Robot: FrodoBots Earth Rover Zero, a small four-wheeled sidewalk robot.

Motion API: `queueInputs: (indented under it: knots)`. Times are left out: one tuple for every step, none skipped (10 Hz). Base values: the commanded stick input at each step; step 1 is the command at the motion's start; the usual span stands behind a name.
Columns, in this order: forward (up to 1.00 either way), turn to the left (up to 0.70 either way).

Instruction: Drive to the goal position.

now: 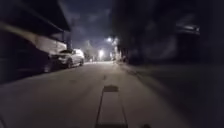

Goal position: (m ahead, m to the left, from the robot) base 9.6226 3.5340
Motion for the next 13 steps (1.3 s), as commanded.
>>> queueInputs:
  knots:
    - [0.5, 0.0]
    - [0.5, 0.0]
    - [0.5, 0.0]
    - [0.5, 0.0]
    - [0.5, 0.0]
    - [0.5, 0.0]
    - [0.5, 0.0]
    - [0.5, 0.0]
    - [0.5, 0.0]
    - [0.5, 0.0]
    - [0.5, 0.0]
    - [0.5, 0.0]
    - [0.5, 0.0]
